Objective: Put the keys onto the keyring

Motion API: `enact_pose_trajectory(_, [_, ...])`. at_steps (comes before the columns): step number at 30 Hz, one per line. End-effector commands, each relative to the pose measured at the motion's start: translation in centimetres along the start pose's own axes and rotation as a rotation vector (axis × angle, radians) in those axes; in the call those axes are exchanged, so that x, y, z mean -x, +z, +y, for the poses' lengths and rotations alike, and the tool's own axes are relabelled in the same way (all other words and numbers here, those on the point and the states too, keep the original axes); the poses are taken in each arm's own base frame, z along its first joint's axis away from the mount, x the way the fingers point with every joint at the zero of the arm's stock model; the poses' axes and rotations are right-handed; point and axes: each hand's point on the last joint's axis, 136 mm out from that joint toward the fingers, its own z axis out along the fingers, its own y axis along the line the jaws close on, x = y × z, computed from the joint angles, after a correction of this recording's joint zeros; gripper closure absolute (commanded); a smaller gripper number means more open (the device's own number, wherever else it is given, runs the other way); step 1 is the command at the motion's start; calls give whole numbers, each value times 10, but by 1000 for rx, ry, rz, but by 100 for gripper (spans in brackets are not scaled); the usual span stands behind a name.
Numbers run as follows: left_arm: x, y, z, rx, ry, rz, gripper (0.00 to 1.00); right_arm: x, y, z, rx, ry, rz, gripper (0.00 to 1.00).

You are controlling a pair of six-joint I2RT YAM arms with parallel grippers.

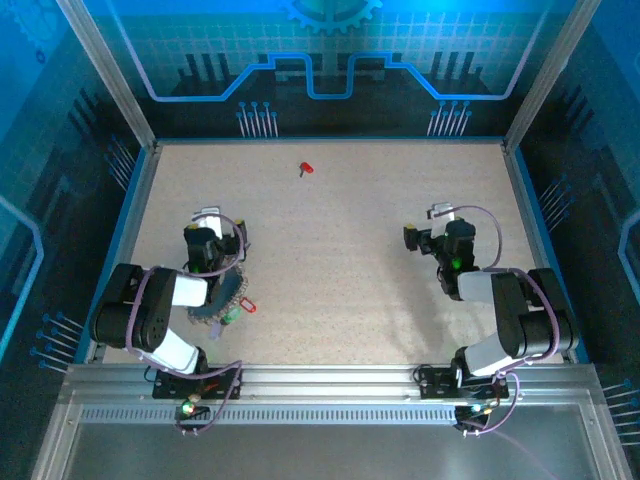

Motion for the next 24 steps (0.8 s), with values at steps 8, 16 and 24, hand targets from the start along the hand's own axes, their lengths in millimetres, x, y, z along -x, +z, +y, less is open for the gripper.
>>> enact_pose_trajectory(8, [8, 3, -2, -15, -22, -16, 1, 8, 2, -4, -5, 14, -17, 0])
enact_pose_trajectory(16, [8, 3, -2, -15, -24, -16, 1, 7, 2, -4, -1, 18, -14, 0])
enact_pose_trajectory(24, [9, 2, -4, -27, -17, -17, 1, 16, -6, -1, 42, 23, -41, 0])
